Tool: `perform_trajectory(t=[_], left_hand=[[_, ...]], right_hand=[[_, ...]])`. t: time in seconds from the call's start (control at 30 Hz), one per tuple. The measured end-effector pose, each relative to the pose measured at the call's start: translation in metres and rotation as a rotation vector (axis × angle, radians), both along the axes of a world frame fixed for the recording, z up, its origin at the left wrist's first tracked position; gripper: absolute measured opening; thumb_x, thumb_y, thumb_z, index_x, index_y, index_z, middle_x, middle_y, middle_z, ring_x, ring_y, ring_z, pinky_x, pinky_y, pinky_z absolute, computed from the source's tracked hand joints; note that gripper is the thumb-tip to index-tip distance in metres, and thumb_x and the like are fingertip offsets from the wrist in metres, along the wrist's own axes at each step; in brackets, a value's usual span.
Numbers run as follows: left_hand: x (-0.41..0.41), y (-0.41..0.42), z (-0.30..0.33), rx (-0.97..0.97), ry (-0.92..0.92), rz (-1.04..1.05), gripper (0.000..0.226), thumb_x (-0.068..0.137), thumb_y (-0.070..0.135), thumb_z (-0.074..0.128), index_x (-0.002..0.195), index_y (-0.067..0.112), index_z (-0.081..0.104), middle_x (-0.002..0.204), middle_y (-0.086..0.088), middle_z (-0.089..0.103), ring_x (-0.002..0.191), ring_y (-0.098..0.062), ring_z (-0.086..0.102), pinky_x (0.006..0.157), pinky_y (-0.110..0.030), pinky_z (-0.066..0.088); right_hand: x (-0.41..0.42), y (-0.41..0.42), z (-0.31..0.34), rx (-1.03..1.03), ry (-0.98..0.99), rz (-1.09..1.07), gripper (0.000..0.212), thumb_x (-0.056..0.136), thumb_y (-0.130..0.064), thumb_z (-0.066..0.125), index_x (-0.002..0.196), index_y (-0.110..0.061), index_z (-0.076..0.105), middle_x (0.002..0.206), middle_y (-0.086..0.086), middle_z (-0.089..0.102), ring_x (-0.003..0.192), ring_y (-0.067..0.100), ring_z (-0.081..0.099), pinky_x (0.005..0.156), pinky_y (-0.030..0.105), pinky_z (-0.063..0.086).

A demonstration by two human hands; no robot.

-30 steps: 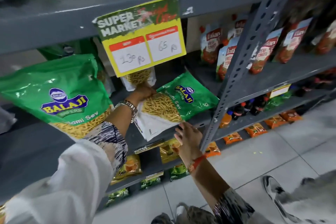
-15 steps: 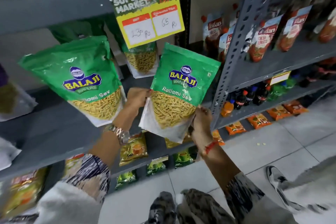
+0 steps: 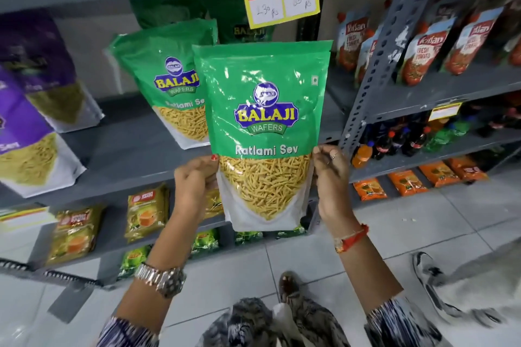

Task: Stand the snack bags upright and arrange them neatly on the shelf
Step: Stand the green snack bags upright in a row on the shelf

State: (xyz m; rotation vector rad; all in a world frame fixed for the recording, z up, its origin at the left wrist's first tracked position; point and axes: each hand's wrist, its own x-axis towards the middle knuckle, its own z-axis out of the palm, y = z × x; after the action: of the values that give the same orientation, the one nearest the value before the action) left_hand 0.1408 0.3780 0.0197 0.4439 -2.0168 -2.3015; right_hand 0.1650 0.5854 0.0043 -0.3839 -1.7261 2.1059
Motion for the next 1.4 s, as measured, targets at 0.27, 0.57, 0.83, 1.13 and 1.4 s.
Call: perform_trajectory(t=[0.27, 0.57, 0.83, 1.13, 1.4], left_hand=[[0.029, -0.012, 0.015, 0.075, 0.102, 0.04, 0.027, 0.083, -0.007, 0.048, 0.067, 0.01, 0.063, 0.056, 0.003, 0.063, 0.063, -0.017, 0.05, 0.063, -0.027, 0.041], [-0.007, 0.014, -0.012, 0.001, 0.02, 0.032, 0.023, 0.085, 0.0, 0.052, 0.069, 0.012, 0.063, 0.046, 0.012, 0.064, 0.046, -0.002, 0.057, 0.052, -0.021, 0.05], [-0.086, 0.056, -0.008, 0.049, -0.006, 0.05, 0.02, 0.086, 0.004, 0.055, 0.104, -0.003, 0.062, 0.08, -0.001, 0.062, 0.093, -0.023, 0.057, 0.095, -0.038, 0.048], [-0.157, 0.069, -0.015, 0.036, 0.042, 0.076, 0.021, 0.089, 0.004, 0.048, 0.107, -0.002, 0.058, 0.087, -0.007, 0.063, 0.096, -0.024, 0.055, 0.104, -0.045, 0.043], [-0.168, 0.071, -0.03, 0.069, 0.06, 0.136, 0.029, 0.09, 0.009, 0.05, 0.117, 0.002, 0.057, 0.12, -0.015, 0.06, 0.108, -0.023, 0.054, 0.106, -0.036, 0.04]], right_hand=[[0.019, -0.015, 0.016, -0.026, 0.024, 0.026, 0.014, 0.092, -0.013, 0.051, 0.084, -0.024, 0.057, 0.086, -0.002, 0.063, 0.085, 0.015, 0.058, 0.084, 0.039, 0.048], [-0.023, 0.0, -0.012, -0.015, -0.061, -0.067, 0.008, 0.093, -0.01, 0.047, 0.093, -0.013, 0.054, 0.083, -0.006, 0.058, 0.076, 0.006, 0.052, 0.075, 0.028, 0.043], [-0.112, 0.034, -0.014, 0.025, -0.044, -0.043, 0.022, 0.095, -0.009, 0.042, 0.081, -0.025, 0.05, 0.085, -0.003, 0.057, 0.083, 0.015, 0.054, 0.081, 0.036, 0.041], [-0.189, 0.039, -0.007, -0.058, 0.055, 0.018, 0.022, 0.096, -0.009, 0.04, 0.081, -0.022, 0.048, 0.079, -0.003, 0.057, 0.062, -0.003, 0.056, 0.06, 0.017, 0.044], [-0.206, 0.035, -0.022, 0.016, 0.014, 0.151, 0.01, 0.098, -0.022, 0.038, 0.097, -0.023, 0.048, 0.094, -0.009, 0.059, 0.073, -0.012, 0.06, 0.065, 0.012, 0.046]])
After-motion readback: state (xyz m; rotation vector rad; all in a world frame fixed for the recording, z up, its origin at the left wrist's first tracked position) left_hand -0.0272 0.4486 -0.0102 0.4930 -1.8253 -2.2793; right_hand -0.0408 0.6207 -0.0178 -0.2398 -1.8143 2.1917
